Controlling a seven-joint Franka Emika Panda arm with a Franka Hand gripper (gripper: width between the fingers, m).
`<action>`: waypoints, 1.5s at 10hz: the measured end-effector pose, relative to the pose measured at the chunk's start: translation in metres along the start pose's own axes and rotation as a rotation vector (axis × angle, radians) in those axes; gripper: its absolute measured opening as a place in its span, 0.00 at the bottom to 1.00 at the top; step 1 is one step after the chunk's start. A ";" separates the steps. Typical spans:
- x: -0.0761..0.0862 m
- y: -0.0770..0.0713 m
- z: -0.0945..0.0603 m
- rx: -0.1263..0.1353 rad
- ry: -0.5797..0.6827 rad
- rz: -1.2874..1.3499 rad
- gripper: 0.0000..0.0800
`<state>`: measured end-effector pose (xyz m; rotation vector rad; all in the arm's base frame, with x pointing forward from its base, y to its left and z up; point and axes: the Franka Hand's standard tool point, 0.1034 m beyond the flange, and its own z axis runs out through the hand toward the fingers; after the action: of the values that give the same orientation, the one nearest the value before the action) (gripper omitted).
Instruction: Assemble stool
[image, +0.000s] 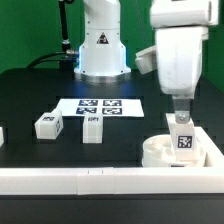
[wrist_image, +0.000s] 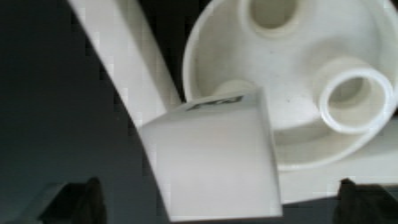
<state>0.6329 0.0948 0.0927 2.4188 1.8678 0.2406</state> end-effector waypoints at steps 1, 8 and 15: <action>0.003 -0.003 0.002 0.002 -0.009 -0.038 0.81; 0.001 -0.002 0.011 0.028 -0.035 -0.092 0.42; 0.003 -0.002 0.012 0.024 0.019 0.696 0.43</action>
Offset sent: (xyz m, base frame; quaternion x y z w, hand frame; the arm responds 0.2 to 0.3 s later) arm 0.0056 0.0044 -0.0077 0.0163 -0.0018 -0.0079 0.9998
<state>0.6339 0.0988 0.0806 2.9909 0.9617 0.2736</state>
